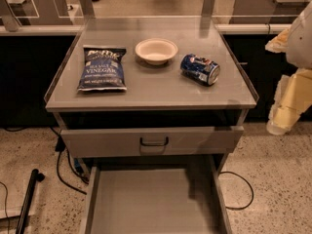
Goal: Place pepsi can into middle drawer
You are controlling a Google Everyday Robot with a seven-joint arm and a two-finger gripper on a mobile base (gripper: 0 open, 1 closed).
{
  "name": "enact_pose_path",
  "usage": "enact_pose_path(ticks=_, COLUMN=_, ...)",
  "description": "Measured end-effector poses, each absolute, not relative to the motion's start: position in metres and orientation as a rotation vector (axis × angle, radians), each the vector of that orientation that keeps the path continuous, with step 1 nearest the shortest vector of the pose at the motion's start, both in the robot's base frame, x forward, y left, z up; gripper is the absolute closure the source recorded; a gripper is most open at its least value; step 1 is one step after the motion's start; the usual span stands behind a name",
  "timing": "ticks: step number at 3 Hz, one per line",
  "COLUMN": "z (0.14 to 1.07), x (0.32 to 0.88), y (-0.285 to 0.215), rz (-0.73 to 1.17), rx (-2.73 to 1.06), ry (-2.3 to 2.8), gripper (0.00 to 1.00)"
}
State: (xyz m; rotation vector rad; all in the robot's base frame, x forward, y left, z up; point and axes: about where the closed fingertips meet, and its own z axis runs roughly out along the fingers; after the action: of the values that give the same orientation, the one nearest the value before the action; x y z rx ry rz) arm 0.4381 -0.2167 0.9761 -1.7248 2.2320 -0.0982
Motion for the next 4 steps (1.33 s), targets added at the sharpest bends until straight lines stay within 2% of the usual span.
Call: enact_pose_path(ticks=4, z=0.986, x=0.479, y=-0.216, rz=-0.034, rx=-1.6, ry=2.196, gripper=0.0)
